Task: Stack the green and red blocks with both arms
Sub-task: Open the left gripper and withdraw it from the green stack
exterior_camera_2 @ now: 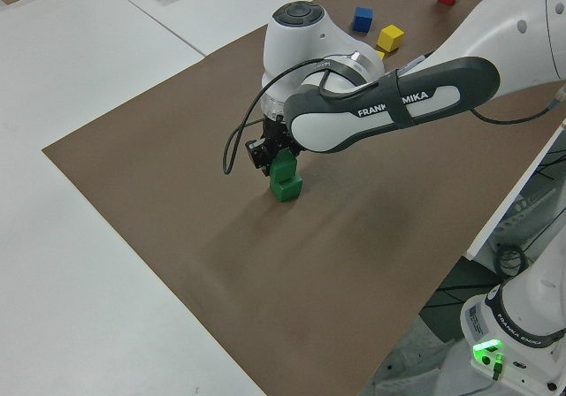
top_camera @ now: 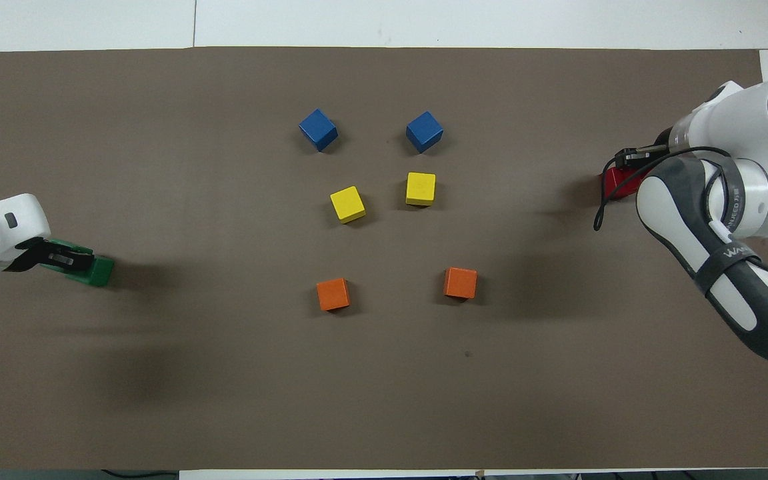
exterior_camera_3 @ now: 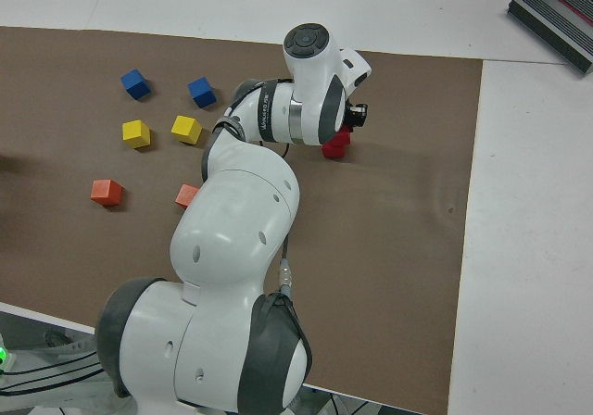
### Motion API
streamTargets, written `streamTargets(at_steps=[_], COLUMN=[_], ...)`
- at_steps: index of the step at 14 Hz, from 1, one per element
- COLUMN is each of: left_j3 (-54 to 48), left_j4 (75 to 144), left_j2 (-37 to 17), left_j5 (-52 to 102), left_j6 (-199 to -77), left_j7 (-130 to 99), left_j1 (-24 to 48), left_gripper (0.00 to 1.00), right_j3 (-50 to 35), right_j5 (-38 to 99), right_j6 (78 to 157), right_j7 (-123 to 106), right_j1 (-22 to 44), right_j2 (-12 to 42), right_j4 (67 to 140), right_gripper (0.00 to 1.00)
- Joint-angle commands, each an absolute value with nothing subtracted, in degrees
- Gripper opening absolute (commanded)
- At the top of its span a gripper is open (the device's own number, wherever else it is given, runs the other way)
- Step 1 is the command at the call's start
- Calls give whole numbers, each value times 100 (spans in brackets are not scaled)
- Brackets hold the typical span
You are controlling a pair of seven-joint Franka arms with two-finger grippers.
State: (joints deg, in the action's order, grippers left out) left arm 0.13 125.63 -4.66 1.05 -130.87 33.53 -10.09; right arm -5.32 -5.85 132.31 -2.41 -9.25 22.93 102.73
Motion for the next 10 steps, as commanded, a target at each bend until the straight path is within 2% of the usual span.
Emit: streamTargets(at_steps=[1,4,5,6,10], left_j3=[-35,-35,-35,-35,-35], left_j4=[12788,12832,12841,12832,12710], left_j2=[-272,-264,-264,-264,-281], left_j5=[35,35,35,35,35], left_j6=[-13254,-13263,-13263,-13254,-13061], left_j7=[3437,3498,3507,3524,3516], left_j1=[-1090,-1081,-1081,-1081,-1081], left_gripper=[0,1,77,100,100], right_j3=[-598,-598,-598,-598,-606], right_j5=[-501,-492,-492,-492,-492], right_j6=[13351,13333,13342,13342,13342], right_j7=[-158,-71,-62,-53,35], right_j1=[-1002,-984,-976,-958,-914], right_j2=[2048,2039,2039,2039,2039], right_j4=[10564,10582,10591,10591,10600], right_gripper=[0,0,0,0,0])
